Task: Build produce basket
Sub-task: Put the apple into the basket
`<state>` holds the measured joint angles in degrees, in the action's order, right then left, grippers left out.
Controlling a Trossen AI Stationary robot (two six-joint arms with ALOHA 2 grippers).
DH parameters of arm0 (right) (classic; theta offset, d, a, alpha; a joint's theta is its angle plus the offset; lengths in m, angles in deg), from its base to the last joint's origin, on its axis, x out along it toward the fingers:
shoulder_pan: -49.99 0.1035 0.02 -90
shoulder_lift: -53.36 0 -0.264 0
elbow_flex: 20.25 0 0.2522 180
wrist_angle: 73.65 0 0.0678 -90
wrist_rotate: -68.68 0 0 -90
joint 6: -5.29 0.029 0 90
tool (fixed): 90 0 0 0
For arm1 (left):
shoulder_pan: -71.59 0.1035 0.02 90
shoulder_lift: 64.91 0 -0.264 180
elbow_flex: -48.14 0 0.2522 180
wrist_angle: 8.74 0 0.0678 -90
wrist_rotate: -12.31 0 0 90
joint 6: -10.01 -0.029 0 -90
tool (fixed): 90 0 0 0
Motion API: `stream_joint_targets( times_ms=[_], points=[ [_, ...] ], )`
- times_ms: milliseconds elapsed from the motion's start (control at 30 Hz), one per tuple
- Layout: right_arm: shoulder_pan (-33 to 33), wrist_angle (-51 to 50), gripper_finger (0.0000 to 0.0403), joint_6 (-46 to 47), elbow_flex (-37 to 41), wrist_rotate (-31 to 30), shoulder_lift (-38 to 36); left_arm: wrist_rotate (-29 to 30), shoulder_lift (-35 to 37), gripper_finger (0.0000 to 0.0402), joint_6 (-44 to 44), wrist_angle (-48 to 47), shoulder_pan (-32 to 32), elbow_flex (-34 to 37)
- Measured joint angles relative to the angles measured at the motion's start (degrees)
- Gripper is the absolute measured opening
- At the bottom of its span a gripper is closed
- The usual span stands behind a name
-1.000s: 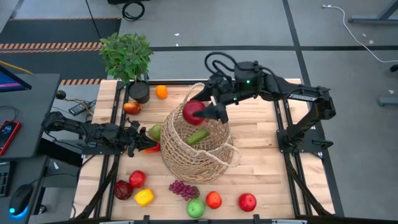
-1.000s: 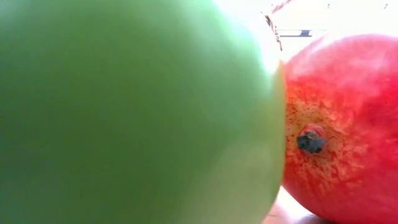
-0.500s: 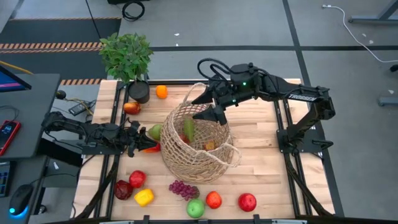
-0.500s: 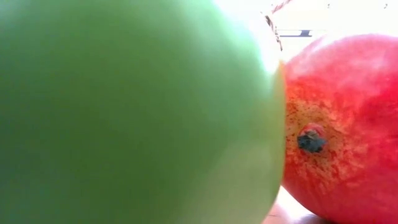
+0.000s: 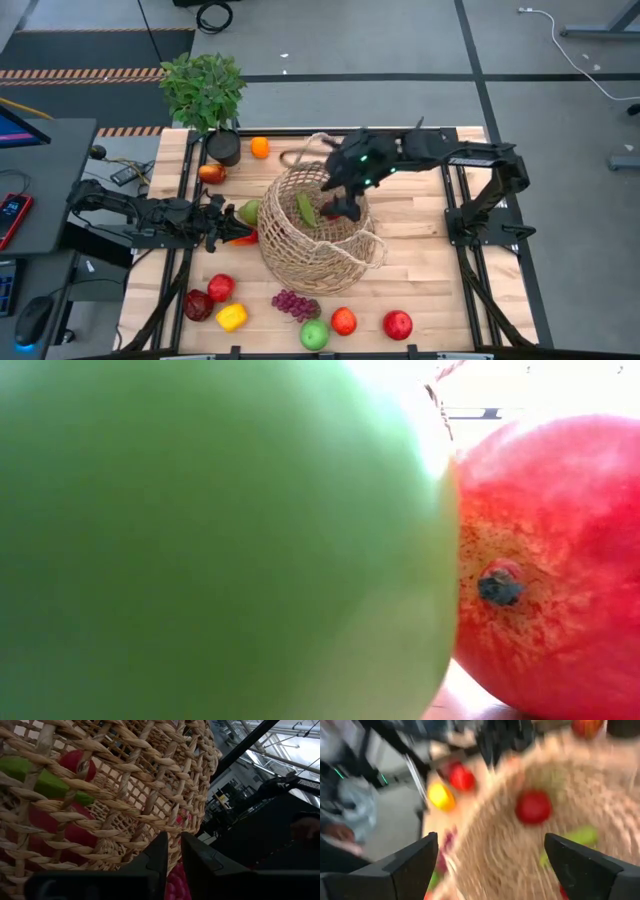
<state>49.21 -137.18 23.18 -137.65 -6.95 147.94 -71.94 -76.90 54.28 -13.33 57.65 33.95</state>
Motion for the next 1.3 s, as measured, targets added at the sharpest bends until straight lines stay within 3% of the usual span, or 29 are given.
stream_joint_targets(
  times_ms=[200,433,600,933,1300],
  points=[
    [-0.14,-9.71,0.0368,-1.20,0.04,0.48,4.28,0.01,0.00,0.0057,0.04,0.00,-0.01,0.01],
    [-2.55,-11.84,0.0368,-4.31,0.04,-0.15,3.73,0.01,0.02,0.0060,0.03,0.00,0.00,0.00],
    [-4.47,-9.60,0.0364,-7.07,0.02,-4.12,-0.61,0.01,0.02,0.0056,0.00,0.00,-0.01,0.01],
    [-4.67,-3.59,0.0346,-15.30,1.96,-4.53,-10.06,-0.01,0.00,0.0063,0.04,-0.01,-0.01,0.01],
    [-0.32,2.32,0.0346,-12.67,22.09,-1.18,-30.41,-0.01,0.00,0.0060,0.04,-0.02,0.00,0.00]
  ],
)
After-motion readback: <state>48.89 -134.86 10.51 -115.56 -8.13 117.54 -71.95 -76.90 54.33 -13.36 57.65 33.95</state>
